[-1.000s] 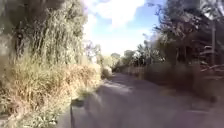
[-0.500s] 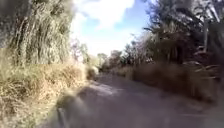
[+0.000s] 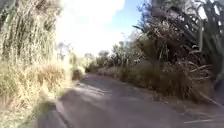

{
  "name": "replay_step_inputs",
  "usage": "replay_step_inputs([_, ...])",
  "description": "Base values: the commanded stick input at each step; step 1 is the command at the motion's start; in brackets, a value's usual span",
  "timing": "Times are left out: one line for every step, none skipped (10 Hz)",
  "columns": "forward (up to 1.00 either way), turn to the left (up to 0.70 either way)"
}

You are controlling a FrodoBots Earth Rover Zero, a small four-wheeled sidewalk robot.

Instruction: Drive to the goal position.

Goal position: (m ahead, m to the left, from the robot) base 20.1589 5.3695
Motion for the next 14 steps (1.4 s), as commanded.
replay_step_inputs([0.7, 0.0])
replay_step_inputs([0.7, 0.0])
replay_step_inputs([0.7, 0.0])
replay_step_inputs([0.7, 0.0])
replay_step_inputs([0.7, 0.0])
replay_step_inputs([0.7, 0.0])
replay_step_inputs([0.7, 0.0])
replay_step_inputs([0.7, 0.0])
replay_step_inputs([0.7, 0.0])
replay_step_inputs([0.7, 0.0])
replay_step_inputs([0.7, 0.0])
replay_step_inputs([0.7, 0.0])
replay_step_inputs([0.7, 0.0])
replay_step_inputs([0.7, 0.0])
